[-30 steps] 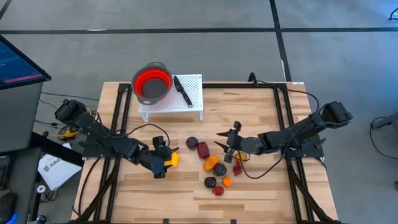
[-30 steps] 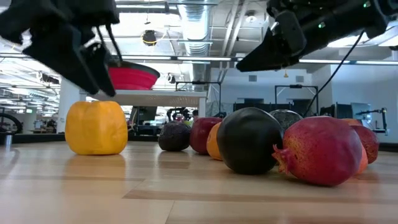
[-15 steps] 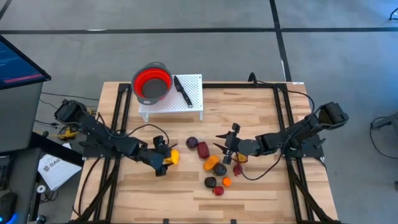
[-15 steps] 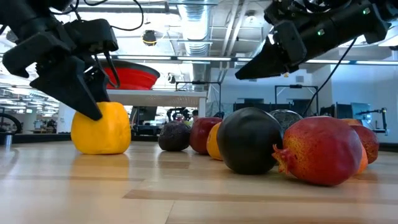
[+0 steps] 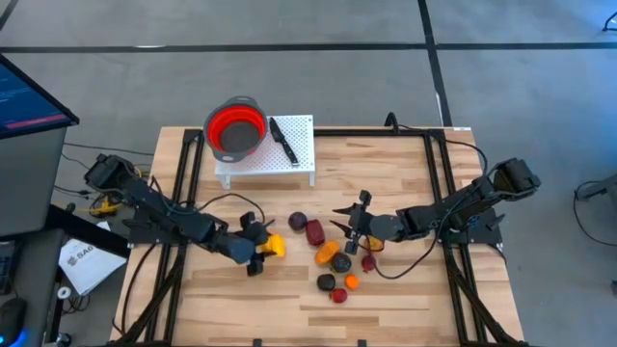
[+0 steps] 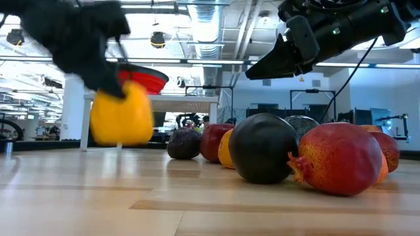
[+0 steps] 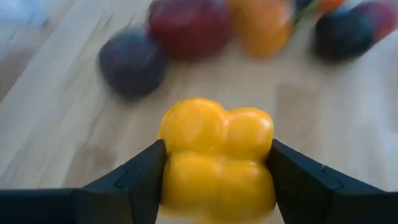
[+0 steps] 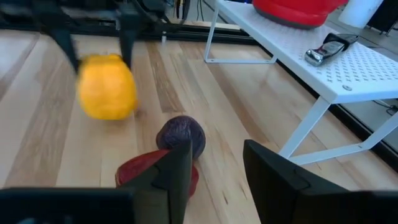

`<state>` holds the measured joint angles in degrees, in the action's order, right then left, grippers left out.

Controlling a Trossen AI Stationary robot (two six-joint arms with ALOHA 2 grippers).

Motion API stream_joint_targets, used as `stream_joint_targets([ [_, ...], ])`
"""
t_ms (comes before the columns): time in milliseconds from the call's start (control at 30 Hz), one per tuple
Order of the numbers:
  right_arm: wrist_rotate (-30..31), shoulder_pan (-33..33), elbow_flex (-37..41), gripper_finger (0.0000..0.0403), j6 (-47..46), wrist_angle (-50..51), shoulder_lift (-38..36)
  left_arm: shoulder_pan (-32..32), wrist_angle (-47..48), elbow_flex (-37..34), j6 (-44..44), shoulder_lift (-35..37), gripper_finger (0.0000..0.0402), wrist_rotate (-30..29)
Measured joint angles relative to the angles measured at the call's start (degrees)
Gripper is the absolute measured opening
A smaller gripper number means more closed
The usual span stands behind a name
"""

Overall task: Pick & Place Fruit
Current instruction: Put the yellow bell pepper into the red strainer bowl on the shelf

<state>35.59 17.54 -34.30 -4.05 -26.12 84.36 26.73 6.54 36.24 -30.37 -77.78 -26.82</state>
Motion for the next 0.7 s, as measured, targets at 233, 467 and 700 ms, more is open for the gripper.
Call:
stream_joint_targets([
  [233, 0.0, 0.0, 0.0, 0.0132, 0.2, -1.4, 0.0, 1.0, 0.6, 16.5, 11.4, 0.0, 0.0252, -2.5],
  [467, 0.0, -0.1, 0.0, 0.0133, 1.5, -3.9, 0.0, -10.2, 28.3, 39.8, 17.8, 0.0, 0.0249, -13.0],
  [700, 0.0, -0.1, 0.0, 0.0129, 1.4, -4.1, 0.0, -32.7, 46.0, 49.6, 16.6, 1.4, 0.0252, -14.1],
])
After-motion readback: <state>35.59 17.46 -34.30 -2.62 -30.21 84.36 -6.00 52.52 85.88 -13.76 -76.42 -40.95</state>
